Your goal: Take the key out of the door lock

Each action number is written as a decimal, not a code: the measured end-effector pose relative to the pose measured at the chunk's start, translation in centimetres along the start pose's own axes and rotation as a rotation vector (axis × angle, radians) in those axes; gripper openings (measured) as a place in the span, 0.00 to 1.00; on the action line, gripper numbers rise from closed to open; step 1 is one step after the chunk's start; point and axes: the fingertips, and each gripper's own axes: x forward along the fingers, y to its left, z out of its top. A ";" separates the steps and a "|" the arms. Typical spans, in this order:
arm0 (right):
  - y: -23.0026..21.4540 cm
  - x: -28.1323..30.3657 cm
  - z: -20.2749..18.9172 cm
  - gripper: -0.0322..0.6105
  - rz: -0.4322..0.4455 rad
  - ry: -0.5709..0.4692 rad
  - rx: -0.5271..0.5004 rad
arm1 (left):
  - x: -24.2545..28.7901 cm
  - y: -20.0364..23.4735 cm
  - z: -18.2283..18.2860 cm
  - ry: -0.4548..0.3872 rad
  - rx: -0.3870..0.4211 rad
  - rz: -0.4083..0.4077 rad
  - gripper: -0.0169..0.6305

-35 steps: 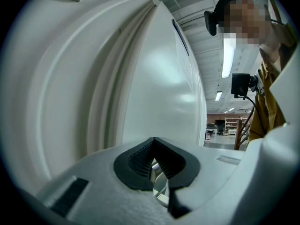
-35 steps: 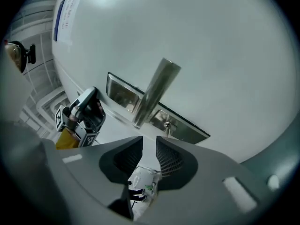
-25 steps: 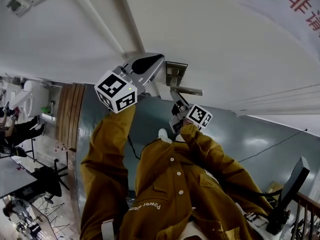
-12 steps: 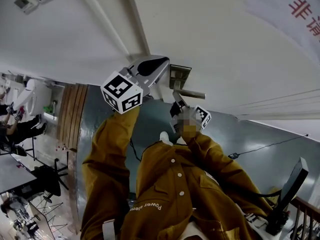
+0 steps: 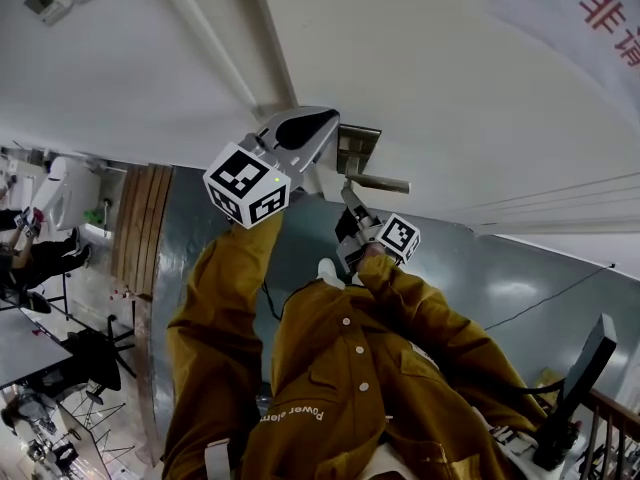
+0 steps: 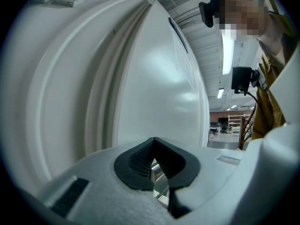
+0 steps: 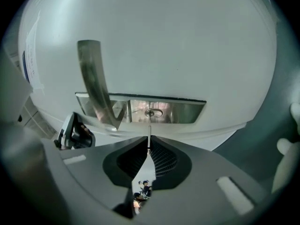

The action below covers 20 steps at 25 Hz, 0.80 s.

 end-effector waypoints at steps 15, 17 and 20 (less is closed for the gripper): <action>6.1 -6.3 -1.8 0.09 0.072 0.193 -0.041 | -2.2 -2.0 -1.8 -0.019 -0.071 0.086 0.03; 7.1 -7.3 -1.6 0.09 0.078 0.204 -0.036 | -2.5 -3.2 -2.0 -0.011 -0.058 0.114 0.03; 9.0 -8.3 -1.7 0.09 0.092 0.206 -0.025 | -3.8 -5.1 -1.8 -0.017 -0.044 0.148 0.03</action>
